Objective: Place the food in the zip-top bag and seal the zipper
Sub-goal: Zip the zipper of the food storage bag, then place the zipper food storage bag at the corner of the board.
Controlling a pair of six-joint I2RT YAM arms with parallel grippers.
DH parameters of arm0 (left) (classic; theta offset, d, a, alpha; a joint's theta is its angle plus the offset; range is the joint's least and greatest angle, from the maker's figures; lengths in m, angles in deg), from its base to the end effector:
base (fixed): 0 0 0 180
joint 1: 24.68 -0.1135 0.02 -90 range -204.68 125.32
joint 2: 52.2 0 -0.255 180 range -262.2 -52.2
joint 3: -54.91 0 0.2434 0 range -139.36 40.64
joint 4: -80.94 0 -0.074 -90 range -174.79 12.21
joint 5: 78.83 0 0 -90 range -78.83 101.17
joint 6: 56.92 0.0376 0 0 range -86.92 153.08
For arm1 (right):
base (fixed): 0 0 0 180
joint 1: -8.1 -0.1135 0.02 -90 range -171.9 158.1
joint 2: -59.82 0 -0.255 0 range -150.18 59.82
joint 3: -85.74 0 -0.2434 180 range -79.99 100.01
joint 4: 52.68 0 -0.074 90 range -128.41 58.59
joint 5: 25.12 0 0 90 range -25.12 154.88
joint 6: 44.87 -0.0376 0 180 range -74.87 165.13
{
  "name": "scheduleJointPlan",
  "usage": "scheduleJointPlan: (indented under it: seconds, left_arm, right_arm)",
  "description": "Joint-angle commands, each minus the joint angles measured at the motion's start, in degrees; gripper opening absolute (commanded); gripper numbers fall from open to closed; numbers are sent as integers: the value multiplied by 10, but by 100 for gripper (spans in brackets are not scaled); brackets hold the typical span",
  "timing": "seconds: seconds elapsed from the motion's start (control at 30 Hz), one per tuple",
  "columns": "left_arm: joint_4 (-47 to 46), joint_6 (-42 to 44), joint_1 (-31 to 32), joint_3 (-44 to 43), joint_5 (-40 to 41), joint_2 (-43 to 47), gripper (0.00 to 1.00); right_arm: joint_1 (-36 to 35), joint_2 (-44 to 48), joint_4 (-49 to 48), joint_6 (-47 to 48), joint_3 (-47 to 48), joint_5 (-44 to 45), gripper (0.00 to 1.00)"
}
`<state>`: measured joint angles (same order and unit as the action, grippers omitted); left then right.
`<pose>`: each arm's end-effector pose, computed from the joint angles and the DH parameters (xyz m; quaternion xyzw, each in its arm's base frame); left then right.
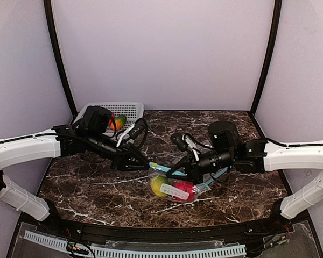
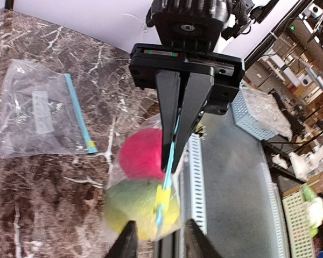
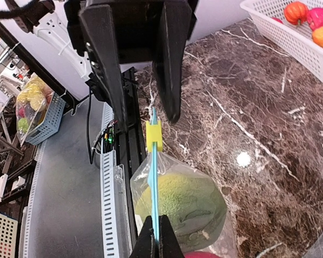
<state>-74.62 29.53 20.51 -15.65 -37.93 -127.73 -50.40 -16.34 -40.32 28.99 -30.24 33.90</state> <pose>0.1805 -0.2220 0.2909 0.4751 0.6596 -0.5161 0.2699 0.1369 0.2605 0.2659 -0.4275 0.7035 0.4947 0.2784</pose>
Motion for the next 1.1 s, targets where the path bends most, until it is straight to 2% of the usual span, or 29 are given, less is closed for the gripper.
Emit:
scheduleJointPlan:
  seconds: [0.0,0.07,0.13,0.2,0.4,0.57,0.7,0.83,0.93,1.07]
  left_arm:
    - [38,-13,-27,-2,36,30,56]
    - [39,-17,-27,-4,75,40,70]
    - [47,-21,-30,-9,119,49,79]
    - [59,-27,-39,-15,150,58,83]
    - [115,-35,-106,-29,231,73,86]
    - [132,-37,-194,-23,277,107,94]
    - [129,-27,-240,-8,299,132,96]
    - [97,-19,-257,30,304,148,97]
    - [71,-12,-258,52,308,146,97]
    - [77,-7,-258,61,319,134,97]
  right_arm:
    - [17,23,59,-6,-4,34,0]
    - [22,32,70,-15,-1,66,0]
    - [34,41,87,-26,3,94,0]
    - [51,52,107,-34,6,119,0]
    - [161,74,169,-53,6,192,0]
    - [306,79,172,-44,-3,192,0]
    - [418,63,137,-38,-12,163,0]
    - [508,12,69,-28,-19,86,0]
    - [543,-46,26,-2,1,34,0]
    - [575,-131,26,23,46,41,0]
